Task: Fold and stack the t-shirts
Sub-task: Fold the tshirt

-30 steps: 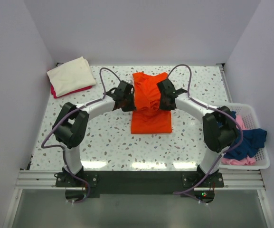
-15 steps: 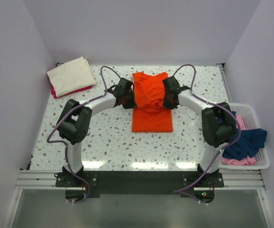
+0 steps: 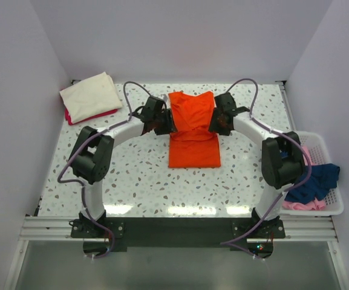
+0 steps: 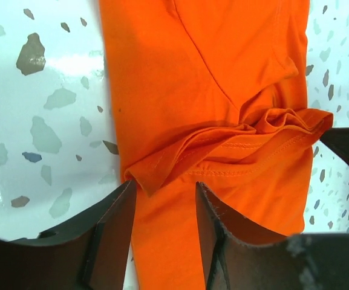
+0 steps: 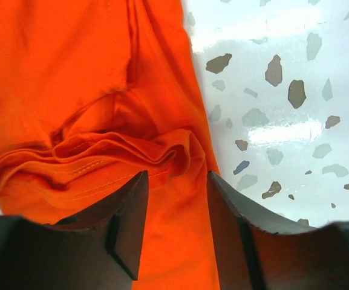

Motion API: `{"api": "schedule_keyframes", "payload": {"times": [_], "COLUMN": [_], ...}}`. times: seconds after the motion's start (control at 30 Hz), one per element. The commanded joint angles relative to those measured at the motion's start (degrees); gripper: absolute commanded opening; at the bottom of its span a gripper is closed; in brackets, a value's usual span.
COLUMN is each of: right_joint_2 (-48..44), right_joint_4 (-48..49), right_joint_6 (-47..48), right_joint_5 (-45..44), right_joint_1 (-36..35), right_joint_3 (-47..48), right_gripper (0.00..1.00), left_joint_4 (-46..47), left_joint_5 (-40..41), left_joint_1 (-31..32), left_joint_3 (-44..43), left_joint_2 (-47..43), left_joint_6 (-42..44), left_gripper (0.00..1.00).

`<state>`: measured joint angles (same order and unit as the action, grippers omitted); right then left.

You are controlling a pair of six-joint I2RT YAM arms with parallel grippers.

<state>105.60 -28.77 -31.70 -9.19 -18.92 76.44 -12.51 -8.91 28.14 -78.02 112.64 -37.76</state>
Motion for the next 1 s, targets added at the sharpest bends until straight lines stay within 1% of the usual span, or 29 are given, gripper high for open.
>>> {"api": "schedule_keyframes", "payload": {"times": [0.0,0.03,0.07,0.1,0.13,0.2,0.27,0.3,0.33,0.43,0.6,0.83,0.97], "right_joint_2": [-7.6,-8.3,-9.1,-9.7,-10.6,-11.0,-10.8,-9.9,-9.5,-7.5,-3.3,2.2,4.2], "right_joint_4": [2.7,3.4,3.9,4.9,5.1,5.8,6.4,6.5,6.6,7.0,6.4,5.0,4.9], "right_joint_6": [0.6,0.5,0.2,0.1,0.0,0.0,0.1,0.1,0.1,0.0,0.5,0.8,0.3], "right_joint_5": [1.4,1.9,3.1,3.5,3.5,3.5,2.9,2.9,3.0,3.0,2.0,1.5,2.5], "right_joint_1": [0.0,-0.1,-0.2,-0.7,-1.0,-2.3,-3.1,-3.4,-3.7,-3.8,-3.8,-2.7,-1.3], "right_joint_3": [-1.8,-2.8,-3.9,-5.8,-6.7,-8.8,-10.1,-10.3,-10.4,-10.3,-6.5,0.1,2.3], "right_gripper": [0.46,0.44,0.37,0.34,0.28,0.26,0.25,0.24,0.22,0.20,0.18,0.18,0.18], "left_joint_4": [2.7,2.8,2.8,2.7,1.2,0.9,0.8,0.4,0.1,0.0,-0.8,0.1,0.1], "left_joint_5": [0.1,0.1,-0.4,-0.5,-0.3,0.3,0.8,0.7,0.8,0.7,1.2,0.3,0.1], "left_joint_1": [-0.5,-0.4,-0.3,0.0,0.5,1.8,2.7,3.4,3.7,4.1,4.0,2.4,0.9], "left_joint_3": [2.1,3.0,4.7,5.2,5.9,6.9,7.6,7.6,7.3,6.4,2.5,-3.0,-5.9], "left_joint_2": [-6.6,-7.4,-8.4,-8.6,-8.7,-8.8,-7.9,-7.4,-6.3,-4.2,-0.2,4.3,6.3], "left_joint_6": [1.9,1.7,1.5,1.5,1.5,1.5,1.6,1.6,1.7,1.9,2.4,2.1,2.3], "left_gripper": [0.45,0.40,0.36,0.25,0.20,0.11,0.07,0.03,0.02,0.01,0.01,0.04,0.10]}}
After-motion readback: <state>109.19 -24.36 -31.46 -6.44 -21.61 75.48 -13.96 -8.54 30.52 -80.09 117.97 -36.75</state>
